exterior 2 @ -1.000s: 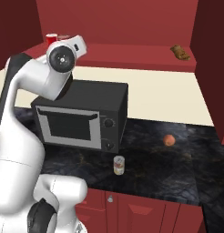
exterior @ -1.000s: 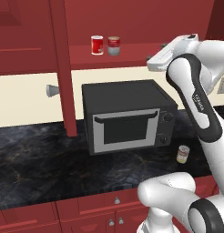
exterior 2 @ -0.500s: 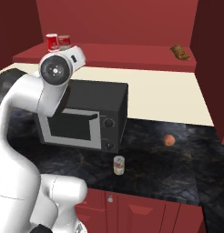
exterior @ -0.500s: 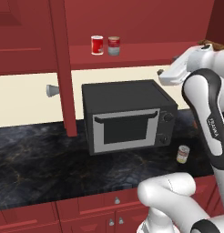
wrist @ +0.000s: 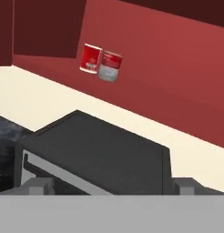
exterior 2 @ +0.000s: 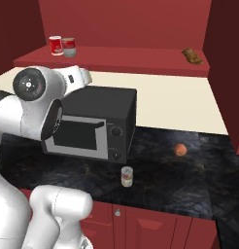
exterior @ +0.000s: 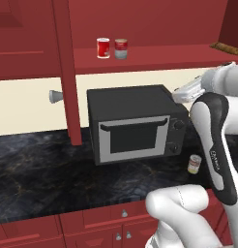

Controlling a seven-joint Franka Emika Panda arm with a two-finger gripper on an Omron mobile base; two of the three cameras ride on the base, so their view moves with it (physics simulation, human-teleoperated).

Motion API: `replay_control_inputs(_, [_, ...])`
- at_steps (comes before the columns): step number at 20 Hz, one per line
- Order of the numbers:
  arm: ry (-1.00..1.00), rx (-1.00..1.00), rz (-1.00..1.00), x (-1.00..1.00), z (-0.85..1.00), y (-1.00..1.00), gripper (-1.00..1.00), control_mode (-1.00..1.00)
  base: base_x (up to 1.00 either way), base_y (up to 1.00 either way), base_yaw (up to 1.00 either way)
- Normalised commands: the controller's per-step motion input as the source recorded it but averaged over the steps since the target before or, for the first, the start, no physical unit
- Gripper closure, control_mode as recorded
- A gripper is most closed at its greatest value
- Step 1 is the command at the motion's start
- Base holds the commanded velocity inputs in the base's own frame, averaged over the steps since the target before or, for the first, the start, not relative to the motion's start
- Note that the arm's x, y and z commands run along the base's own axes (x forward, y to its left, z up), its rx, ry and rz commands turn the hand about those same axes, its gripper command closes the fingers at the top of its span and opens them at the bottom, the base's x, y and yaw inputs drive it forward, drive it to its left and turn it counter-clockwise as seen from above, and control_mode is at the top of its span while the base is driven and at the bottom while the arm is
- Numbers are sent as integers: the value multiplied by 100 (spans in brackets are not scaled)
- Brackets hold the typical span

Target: Pick the cans from the counter and place them in their designated side in the cabinet.

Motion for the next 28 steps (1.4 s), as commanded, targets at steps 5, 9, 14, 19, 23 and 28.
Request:
replay_control_inputs(5, [8, 3, -13, -54, -15, -37, -100, -100, 0, 0, 0])
replay_control_inputs(9, [7, 2, -15, -45, -14, -32, -100, -100, 0, 0, 0])
replay_control_inputs(14, [15, 4, -17, -31, -11, -30, -100, -100, 0, 0, 0])
replay_control_inputs(19, [13, 5, -12, -27, -14, -26, -100, -100, 0, 0, 0])
replay_control_inputs(23, [5, 5, -7, -29, -22, -21, -100, -100, 0, 0, 0])
replay_control_inputs(28, [0, 2, -5, -25, -32, -17, -100, -100, 0, 0, 0])
